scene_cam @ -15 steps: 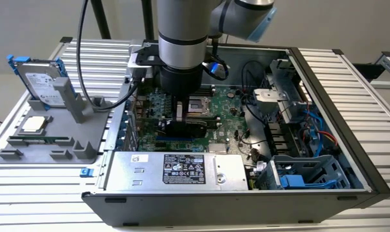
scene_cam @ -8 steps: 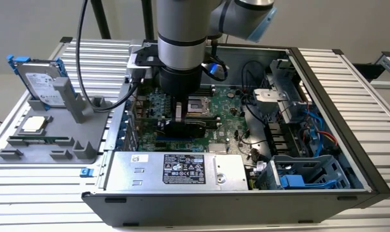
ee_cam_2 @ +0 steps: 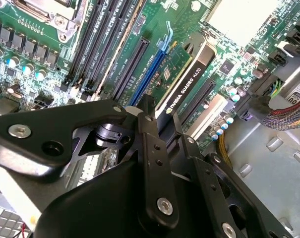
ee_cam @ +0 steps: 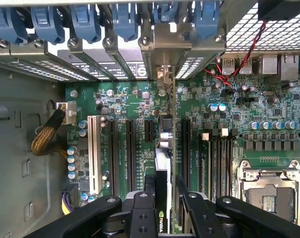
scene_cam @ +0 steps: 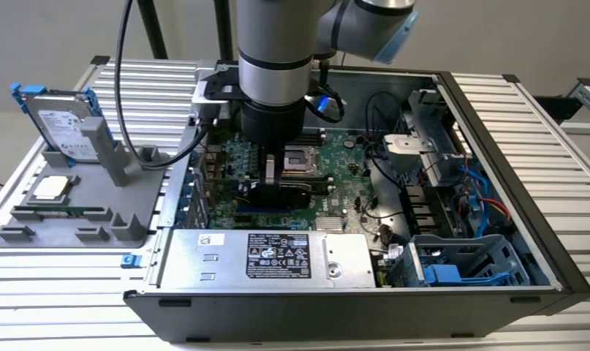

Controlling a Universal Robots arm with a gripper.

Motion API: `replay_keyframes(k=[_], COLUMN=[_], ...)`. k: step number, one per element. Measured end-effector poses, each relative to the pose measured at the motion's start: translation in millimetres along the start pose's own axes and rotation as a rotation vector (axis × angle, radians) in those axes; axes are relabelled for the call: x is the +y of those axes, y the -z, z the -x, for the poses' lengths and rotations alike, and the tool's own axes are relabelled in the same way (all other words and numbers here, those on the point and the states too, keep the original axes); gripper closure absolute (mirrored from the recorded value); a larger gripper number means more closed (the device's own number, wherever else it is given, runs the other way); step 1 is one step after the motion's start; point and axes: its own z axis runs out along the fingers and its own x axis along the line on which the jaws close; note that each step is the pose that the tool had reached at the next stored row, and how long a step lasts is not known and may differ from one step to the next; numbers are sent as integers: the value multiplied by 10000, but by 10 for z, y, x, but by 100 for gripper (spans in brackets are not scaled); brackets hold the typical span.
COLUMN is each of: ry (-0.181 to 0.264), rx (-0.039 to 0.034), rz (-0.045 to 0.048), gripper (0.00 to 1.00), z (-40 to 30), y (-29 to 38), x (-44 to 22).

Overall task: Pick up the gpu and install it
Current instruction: 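Insert the gpu into the slot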

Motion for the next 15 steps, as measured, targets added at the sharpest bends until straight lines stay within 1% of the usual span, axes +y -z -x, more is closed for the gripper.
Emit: replay_keyframes(k=[4,9,15], ry=[0,0,-3], rx=[0,2,-2], rz=[-2,-4,-6], gripper=[100,100,100], z=[6,31,15], y=[0,1,-17], x=[0,3,3])
